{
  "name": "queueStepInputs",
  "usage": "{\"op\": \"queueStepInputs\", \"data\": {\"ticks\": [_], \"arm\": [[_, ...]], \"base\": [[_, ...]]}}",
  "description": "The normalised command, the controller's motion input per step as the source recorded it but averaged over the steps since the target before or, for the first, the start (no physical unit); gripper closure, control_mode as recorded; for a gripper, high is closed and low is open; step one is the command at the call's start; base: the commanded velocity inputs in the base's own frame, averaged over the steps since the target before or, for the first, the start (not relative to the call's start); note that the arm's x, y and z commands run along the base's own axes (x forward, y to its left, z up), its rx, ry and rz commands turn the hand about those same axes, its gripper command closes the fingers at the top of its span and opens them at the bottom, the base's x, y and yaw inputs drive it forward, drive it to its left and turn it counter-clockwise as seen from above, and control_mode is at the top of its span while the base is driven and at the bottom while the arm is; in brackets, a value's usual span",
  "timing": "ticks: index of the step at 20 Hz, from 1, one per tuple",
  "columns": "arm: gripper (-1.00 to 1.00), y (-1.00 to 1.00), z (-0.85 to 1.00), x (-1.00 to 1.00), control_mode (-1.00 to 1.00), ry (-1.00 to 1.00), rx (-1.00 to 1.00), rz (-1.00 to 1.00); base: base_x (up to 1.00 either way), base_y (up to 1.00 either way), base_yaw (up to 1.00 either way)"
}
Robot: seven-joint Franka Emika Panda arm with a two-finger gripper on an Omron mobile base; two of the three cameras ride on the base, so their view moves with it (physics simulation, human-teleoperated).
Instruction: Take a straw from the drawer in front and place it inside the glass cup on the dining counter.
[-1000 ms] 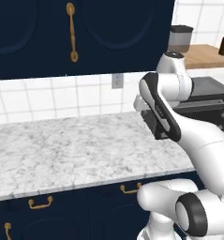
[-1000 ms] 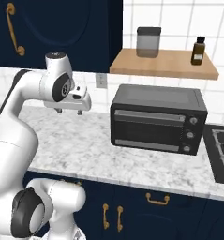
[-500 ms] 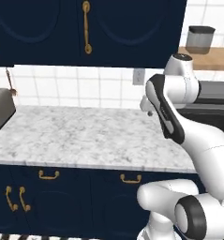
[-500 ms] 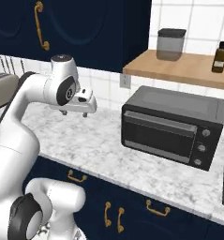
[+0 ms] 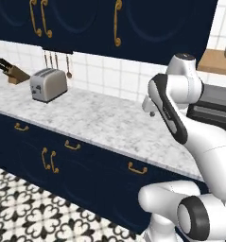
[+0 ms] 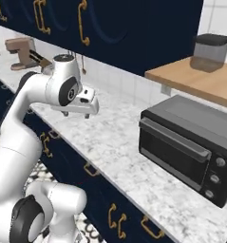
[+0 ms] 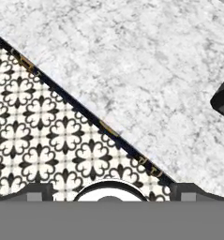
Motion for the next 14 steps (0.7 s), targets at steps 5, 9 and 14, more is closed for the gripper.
{"op": "queueStepInputs", "data": {"ticks": [5,9,14], "arm": [[-1.00,0.00,0.00,0.00,1.00,0.00,0.00,0.00],[-1.00,0.00,0.00,0.00,1.00,0.00,0.00,0.00],[-1.00,0.00,0.00,0.00,1.00,0.00,0.00,0.00]], "base": [[-0.31,-0.83,0.51],[-0.04,-0.77,0.33],[0.26,-0.73,0.26]]}}
